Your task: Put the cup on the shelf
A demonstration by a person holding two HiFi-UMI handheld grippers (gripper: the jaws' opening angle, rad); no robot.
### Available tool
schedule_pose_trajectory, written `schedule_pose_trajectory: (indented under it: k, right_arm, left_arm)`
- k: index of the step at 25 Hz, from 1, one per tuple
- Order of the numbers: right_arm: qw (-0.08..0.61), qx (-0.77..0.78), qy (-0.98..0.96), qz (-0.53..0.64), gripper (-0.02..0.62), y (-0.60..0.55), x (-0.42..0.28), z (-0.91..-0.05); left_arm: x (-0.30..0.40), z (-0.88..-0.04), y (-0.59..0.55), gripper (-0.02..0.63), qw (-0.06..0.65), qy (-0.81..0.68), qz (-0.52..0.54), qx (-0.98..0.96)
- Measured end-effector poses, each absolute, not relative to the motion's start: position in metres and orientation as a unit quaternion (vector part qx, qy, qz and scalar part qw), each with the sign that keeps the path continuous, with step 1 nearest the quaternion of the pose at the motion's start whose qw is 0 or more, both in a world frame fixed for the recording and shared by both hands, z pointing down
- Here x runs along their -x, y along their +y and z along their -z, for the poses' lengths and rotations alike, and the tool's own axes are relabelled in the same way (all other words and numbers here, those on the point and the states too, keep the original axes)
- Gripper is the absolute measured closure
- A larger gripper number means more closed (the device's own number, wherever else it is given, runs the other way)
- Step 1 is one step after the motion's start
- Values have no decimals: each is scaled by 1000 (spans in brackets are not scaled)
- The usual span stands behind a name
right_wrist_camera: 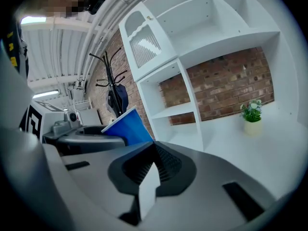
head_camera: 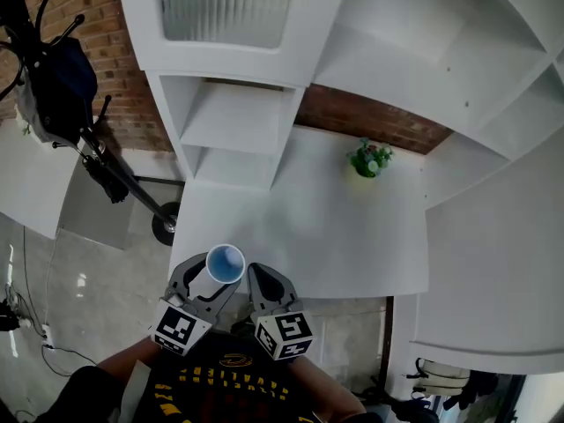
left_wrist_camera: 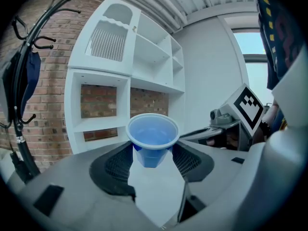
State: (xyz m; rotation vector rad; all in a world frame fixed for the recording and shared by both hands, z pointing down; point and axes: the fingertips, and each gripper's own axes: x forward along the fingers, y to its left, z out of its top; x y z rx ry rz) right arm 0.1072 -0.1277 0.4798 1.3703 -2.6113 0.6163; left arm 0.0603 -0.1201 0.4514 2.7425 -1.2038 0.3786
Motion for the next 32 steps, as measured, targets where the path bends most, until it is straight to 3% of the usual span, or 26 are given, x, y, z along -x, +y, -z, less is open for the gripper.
schedule_pose_trajectory:
  k: [15, 32]
  right_arm:
    - [54, -421, -874, -235, 601, -163, -131, -494]
    - [63, -560, -791, -238, 601, -196, -165, -499]
  left_arm:
    - [-86, -462, -158, 347, 63, -425, -158, -889]
    - [-77, -492, -267, 347, 58, -356, -159, -919]
